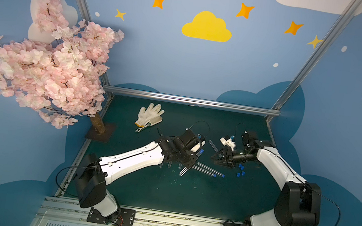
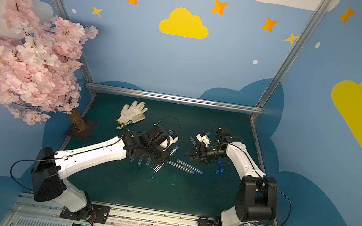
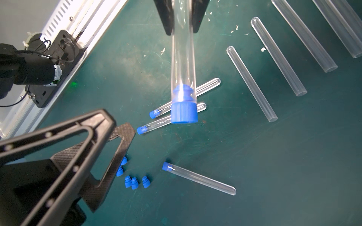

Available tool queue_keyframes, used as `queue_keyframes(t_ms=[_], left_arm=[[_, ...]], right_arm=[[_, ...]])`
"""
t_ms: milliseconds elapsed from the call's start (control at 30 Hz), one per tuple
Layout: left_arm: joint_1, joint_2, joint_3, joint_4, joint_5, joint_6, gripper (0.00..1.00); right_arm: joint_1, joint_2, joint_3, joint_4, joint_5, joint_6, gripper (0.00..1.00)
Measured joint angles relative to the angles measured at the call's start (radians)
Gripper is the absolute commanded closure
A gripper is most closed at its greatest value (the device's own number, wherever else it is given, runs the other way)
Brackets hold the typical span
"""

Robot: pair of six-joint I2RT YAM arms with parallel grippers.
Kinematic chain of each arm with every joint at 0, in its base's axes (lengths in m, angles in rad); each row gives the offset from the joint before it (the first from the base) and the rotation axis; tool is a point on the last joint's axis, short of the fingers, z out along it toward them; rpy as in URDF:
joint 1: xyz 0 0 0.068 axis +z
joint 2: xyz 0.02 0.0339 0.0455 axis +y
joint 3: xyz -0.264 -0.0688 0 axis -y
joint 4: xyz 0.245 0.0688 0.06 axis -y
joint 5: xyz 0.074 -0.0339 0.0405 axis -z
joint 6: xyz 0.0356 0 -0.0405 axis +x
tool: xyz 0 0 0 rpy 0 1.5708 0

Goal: Remove stoppers from test tubes
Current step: Open the stopper on the test tube.

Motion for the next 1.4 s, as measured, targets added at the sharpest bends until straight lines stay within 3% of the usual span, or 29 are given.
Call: queue_keyframes(t_ms=[367,1100,1200,1400], left_arm=[[0.000,-0.006,-0.007,0.010,0.060,0.019,0.97],[0.000,-0.006,-0.014,0.015,0.112,0.033,0.97],[0.000,-0.006,-0.014,0.015,0.114,0.033,0.97],[0.000,-0.006,-0.014,0.015,0.116,0.033,0.97]], right_arm=[[0.080,0.044,0.097,0.031,-0.018,0.012,0.54],[0.131,0.059,0.114,0.046,-0.030,0.024,0.87],[0.131,0.059,0.114,0.047,-0.030,0.024,0.86],[0.132,0.060,0.114,0.047,-0.027,0.026,0.75]])
